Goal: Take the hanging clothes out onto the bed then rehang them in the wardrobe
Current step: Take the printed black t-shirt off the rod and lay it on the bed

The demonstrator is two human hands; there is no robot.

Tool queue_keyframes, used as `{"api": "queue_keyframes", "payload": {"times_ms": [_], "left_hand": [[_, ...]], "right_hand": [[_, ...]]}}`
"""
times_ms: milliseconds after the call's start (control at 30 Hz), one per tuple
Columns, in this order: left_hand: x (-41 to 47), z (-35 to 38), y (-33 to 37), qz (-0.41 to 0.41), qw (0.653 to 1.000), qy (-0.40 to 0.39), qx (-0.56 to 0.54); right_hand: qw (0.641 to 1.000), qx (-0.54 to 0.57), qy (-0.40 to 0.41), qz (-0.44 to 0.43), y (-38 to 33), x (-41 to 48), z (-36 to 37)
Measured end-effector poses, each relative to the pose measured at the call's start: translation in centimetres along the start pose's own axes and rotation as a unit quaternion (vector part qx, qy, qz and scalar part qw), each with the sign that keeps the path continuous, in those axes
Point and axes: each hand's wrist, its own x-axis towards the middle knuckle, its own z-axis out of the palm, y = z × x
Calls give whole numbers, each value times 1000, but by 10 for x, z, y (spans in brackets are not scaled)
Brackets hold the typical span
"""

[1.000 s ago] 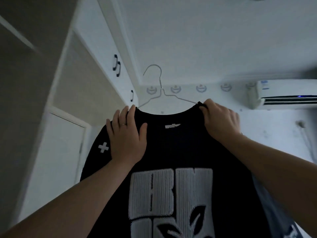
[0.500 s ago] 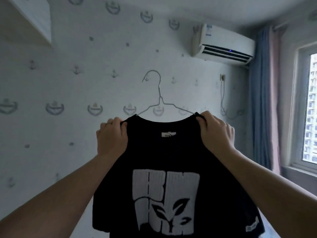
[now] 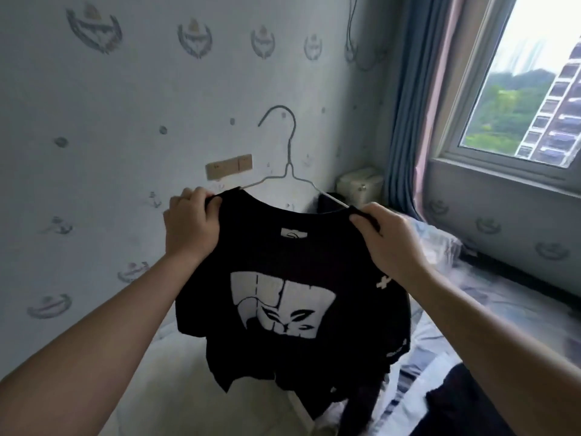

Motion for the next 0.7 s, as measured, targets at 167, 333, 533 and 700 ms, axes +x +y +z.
{"api": "queue_keyframes", "payload": {"times_ms": [167, 333, 533, 700], "left_hand": [[9, 70, -28, 36, 997, -69, -2], [18, 135, -28, 40, 993, -111, -6], [32, 226, -14, 48, 985, -163, -9], [53, 300, 7, 63, 977, -205, 2]], "right_hand": [[993, 38, -64, 94, 40, -20, 40], [985, 57, -68, 151, 78, -26, 59], [966, 86, -74, 234, 142, -22, 71], [958, 75, -88, 261, 198, -1, 71]]}}
